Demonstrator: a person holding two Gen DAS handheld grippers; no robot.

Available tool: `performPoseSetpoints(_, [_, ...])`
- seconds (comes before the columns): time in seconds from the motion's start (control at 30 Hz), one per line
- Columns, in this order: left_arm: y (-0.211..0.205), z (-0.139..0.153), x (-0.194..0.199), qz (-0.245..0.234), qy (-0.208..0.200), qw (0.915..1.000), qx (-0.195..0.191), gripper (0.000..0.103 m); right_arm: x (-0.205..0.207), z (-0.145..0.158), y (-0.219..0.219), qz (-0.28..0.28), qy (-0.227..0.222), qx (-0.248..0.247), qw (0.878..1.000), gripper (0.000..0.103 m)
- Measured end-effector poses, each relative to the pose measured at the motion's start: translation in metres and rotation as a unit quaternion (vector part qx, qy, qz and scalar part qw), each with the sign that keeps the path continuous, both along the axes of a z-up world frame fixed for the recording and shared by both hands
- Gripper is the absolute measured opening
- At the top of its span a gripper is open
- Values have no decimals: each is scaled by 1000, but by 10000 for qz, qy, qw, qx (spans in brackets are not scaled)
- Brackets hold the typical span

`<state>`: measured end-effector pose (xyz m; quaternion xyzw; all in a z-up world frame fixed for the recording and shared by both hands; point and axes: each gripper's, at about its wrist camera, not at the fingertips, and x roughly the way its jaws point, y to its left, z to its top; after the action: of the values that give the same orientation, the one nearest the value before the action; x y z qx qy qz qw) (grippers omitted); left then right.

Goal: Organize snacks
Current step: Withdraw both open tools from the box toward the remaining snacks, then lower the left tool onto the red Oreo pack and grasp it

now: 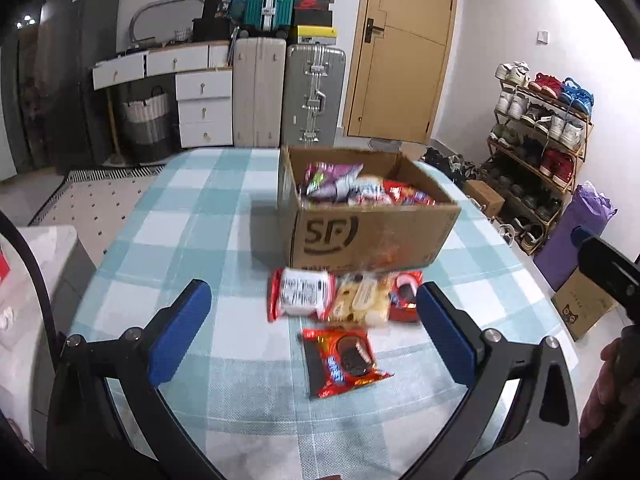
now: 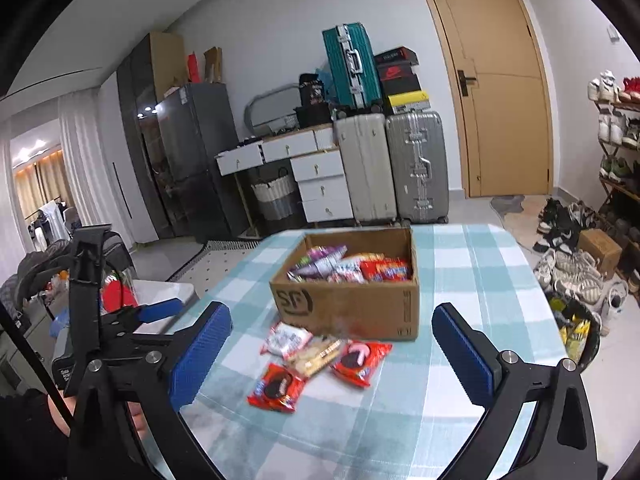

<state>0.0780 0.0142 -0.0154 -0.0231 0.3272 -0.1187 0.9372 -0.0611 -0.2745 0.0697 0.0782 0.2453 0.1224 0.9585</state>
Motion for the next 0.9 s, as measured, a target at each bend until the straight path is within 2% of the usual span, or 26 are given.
performPoseSetpoints(0.3, [-22, -80, 16, 87, 639, 9978, 170, 102, 32, -66, -4, -311, 569, 98, 9978, 103])
performPoseSetpoints(0.4, [-33, -99, 21, 25, 786, 9966, 248, 102, 41, -86, -1, -422, 696, 38, 9967, 103])
performPoseSetpoints(0.5, [-40, -105, 23, -27, 740, 9966, 375, 102, 46, -104, -4, -480, 776, 86, 9958, 103])
performPoseSetpoints(0.6, [-44, -111, 30, -3, 865, 9953, 428, 102, 53, -117, -10, -537, 952, 95, 9940, 103])
performPoseSetpoints(0.77, [-40, -121, 46, 245, 1095, 9930, 367, 102, 56, -122, -10, -541, 1021, 49, 9933, 103])
performPoseSetpoints(0.83, [-37, -124, 52, 205, 1199, 9924, 184, 102, 57, -123, -6, -506, 1038, -22, 9933, 103])
performPoseSetpoints(0.9, [-37, -126, 54, 160, 1246, 9919, 189, 102, 56, -122, -4, -463, 1015, -76, 9937, 103])
